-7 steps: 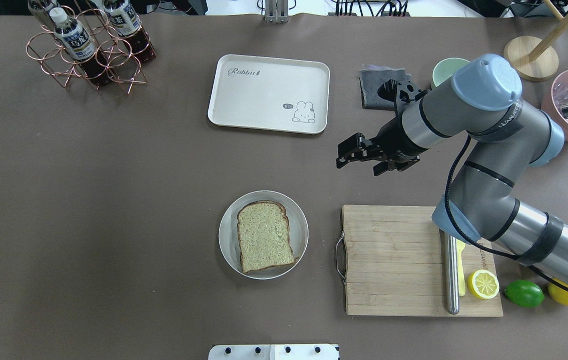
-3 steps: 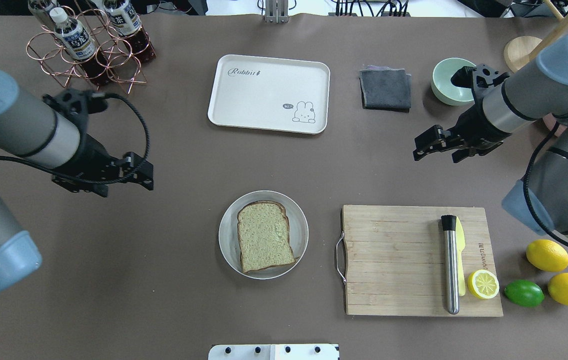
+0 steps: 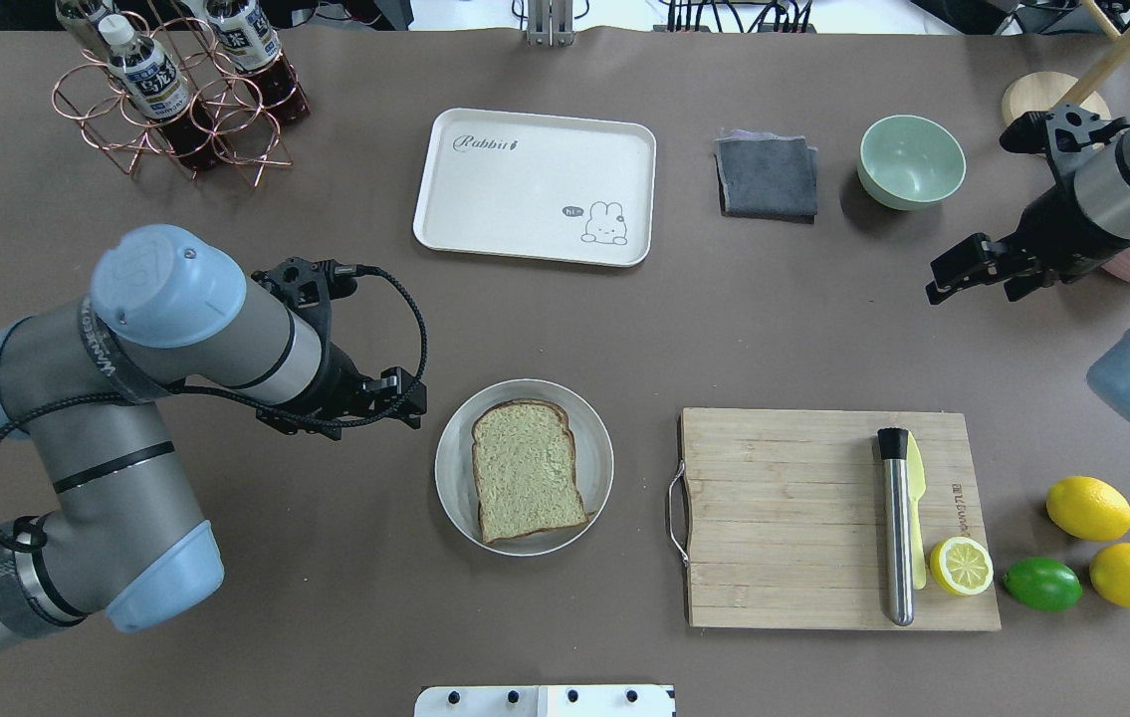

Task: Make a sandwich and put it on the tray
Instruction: 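Withdraw the right gripper while the left gripper reaches toward the white plate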

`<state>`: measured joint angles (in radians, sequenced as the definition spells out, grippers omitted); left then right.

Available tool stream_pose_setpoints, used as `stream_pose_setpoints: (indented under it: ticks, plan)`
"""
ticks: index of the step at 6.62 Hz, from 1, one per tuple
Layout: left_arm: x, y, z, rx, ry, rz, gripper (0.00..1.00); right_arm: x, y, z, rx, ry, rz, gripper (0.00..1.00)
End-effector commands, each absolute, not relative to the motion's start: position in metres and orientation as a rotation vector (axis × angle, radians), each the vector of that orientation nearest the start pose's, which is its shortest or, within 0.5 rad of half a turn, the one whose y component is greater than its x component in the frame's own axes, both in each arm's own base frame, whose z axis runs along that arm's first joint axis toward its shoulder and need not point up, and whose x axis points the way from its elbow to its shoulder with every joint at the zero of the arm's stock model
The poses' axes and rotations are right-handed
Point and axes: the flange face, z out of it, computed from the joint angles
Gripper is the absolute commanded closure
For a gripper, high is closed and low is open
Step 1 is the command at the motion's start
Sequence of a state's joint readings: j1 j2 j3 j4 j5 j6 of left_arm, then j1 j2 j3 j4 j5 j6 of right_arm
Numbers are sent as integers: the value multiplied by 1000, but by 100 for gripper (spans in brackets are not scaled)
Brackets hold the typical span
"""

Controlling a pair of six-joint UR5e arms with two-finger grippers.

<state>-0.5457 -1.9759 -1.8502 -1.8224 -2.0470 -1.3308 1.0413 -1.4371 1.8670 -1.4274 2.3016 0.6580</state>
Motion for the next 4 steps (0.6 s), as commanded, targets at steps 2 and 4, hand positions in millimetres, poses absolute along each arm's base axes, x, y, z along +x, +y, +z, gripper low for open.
stream_pose_setpoints:
  ticks: [2,4]
  plan:
    - [507,-363,289,-85,1013,-9,23,-178,-498,452,56,-867,-99,0]
    - [528,-365,283,-94,1008,-2,35,-175,-498,456,54,-871,-107,0]
